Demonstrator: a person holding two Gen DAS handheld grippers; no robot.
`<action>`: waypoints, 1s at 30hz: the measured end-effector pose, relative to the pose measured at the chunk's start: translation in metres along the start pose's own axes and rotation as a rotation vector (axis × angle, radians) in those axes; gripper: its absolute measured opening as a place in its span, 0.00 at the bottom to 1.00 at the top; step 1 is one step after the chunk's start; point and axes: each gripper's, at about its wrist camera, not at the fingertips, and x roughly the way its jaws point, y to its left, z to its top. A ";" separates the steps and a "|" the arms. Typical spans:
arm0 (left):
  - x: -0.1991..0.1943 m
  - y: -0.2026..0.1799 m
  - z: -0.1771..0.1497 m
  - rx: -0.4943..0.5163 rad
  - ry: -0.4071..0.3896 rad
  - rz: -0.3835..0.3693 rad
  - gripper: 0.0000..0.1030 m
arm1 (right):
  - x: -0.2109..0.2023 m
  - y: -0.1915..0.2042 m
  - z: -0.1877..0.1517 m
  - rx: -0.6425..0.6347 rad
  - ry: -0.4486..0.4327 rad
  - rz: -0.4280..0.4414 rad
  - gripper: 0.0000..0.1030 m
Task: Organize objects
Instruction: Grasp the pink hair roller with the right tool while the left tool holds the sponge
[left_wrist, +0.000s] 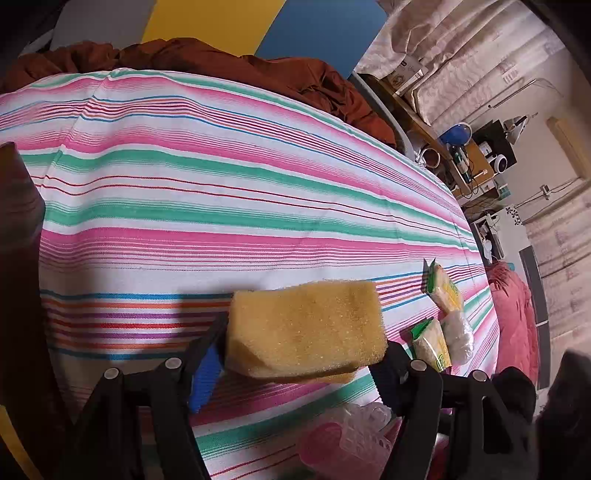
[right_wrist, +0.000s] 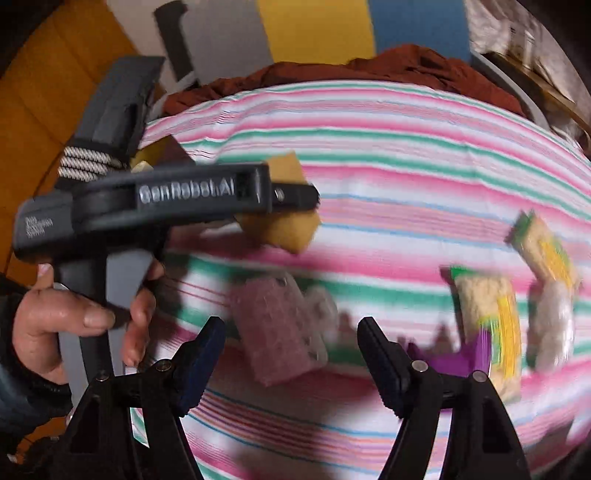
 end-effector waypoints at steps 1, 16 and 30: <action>0.000 0.001 0.000 0.001 -0.002 -0.002 0.69 | -0.001 0.000 -0.004 0.026 -0.004 0.020 0.73; 0.000 0.005 0.002 -0.003 -0.003 -0.025 0.69 | 0.013 0.014 -0.025 0.409 -0.114 -0.027 0.82; -0.002 0.014 0.007 -0.047 -0.009 -0.059 0.69 | 0.027 0.009 -0.006 0.409 -0.160 -0.127 0.83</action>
